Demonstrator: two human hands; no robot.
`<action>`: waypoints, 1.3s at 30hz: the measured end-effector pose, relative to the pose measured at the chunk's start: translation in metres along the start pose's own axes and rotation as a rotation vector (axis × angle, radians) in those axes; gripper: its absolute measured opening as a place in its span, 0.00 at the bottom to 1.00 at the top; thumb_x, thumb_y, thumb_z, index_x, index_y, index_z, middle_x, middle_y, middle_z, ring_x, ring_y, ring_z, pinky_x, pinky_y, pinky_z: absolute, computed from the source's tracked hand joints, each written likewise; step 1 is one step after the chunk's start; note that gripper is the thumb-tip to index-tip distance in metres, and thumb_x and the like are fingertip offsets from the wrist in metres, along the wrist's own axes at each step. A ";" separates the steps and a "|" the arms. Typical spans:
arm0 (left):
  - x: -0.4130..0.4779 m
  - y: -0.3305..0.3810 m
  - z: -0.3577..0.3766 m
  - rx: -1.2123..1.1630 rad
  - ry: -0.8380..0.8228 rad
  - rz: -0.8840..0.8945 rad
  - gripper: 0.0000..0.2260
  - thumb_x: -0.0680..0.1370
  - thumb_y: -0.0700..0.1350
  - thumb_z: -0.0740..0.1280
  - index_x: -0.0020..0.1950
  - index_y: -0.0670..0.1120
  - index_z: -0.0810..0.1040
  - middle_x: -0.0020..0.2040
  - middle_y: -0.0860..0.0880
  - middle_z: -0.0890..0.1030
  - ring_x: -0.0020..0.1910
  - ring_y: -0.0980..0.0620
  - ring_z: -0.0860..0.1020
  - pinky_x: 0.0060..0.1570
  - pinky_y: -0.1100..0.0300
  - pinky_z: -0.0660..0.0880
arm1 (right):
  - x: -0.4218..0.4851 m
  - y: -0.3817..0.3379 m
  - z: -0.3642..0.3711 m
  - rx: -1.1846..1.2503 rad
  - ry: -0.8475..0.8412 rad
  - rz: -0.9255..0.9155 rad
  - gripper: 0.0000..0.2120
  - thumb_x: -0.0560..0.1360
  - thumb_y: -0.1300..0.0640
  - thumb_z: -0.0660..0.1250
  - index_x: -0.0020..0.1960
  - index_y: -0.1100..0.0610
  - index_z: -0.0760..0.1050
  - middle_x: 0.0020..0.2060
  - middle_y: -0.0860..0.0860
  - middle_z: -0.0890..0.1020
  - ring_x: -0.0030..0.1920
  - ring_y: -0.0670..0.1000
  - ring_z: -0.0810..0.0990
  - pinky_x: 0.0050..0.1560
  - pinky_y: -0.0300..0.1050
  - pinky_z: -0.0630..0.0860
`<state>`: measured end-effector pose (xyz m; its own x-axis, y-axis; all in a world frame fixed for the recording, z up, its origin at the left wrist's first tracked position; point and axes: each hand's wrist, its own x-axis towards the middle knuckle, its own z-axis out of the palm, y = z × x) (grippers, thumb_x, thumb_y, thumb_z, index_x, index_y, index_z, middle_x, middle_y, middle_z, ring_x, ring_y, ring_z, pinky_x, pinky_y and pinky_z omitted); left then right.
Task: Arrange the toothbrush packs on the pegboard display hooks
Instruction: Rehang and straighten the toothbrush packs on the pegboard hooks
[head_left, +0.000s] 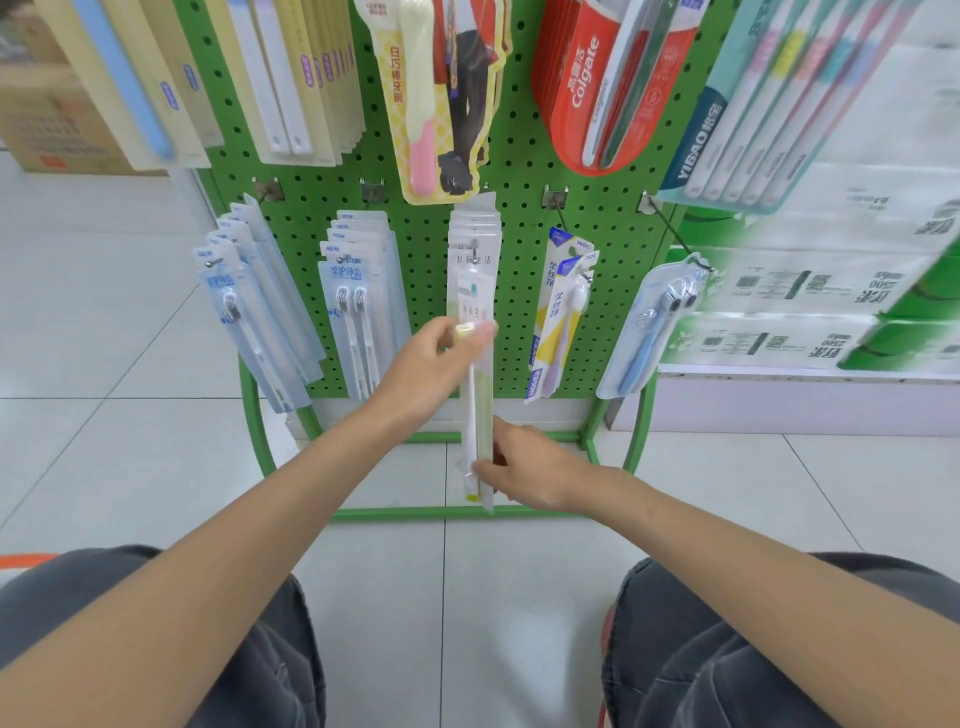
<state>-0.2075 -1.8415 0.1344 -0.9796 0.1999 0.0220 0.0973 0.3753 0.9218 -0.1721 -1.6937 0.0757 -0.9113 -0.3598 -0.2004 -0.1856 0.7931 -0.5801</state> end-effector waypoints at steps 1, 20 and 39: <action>-0.001 -0.002 0.000 0.055 -0.005 0.023 0.16 0.76 0.61 0.67 0.59 0.54 0.71 0.52 0.54 0.78 0.51 0.56 0.77 0.52 0.59 0.75 | 0.000 -0.001 0.001 -0.029 -0.006 -0.008 0.06 0.79 0.55 0.60 0.55 0.54 0.65 0.37 0.54 0.76 0.38 0.56 0.76 0.36 0.49 0.71; 0.000 -0.002 -0.006 -0.191 -0.051 0.015 0.11 0.82 0.36 0.61 0.53 0.51 0.77 0.48 0.57 0.84 0.49 0.58 0.83 0.44 0.64 0.80 | 0.010 0.023 -0.015 0.282 0.079 0.055 0.28 0.67 0.47 0.79 0.62 0.52 0.73 0.53 0.44 0.82 0.50 0.44 0.81 0.54 0.46 0.79; 0.000 -0.003 0.003 -0.137 -0.156 -0.109 0.11 0.83 0.39 0.59 0.61 0.49 0.78 0.50 0.57 0.84 0.44 0.65 0.82 0.39 0.73 0.76 | 0.004 -0.004 -0.104 0.472 0.377 0.004 0.03 0.75 0.61 0.71 0.47 0.57 0.78 0.37 0.50 0.81 0.30 0.45 0.77 0.32 0.32 0.71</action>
<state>-0.2074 -1.8398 0.1304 -0.9427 0.3067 -0.1311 -0.0431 0.2777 0.9597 -0.2137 -1.6468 0.1593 -0.9951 -0.0897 0.0408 -0.0777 0.4592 -0.8849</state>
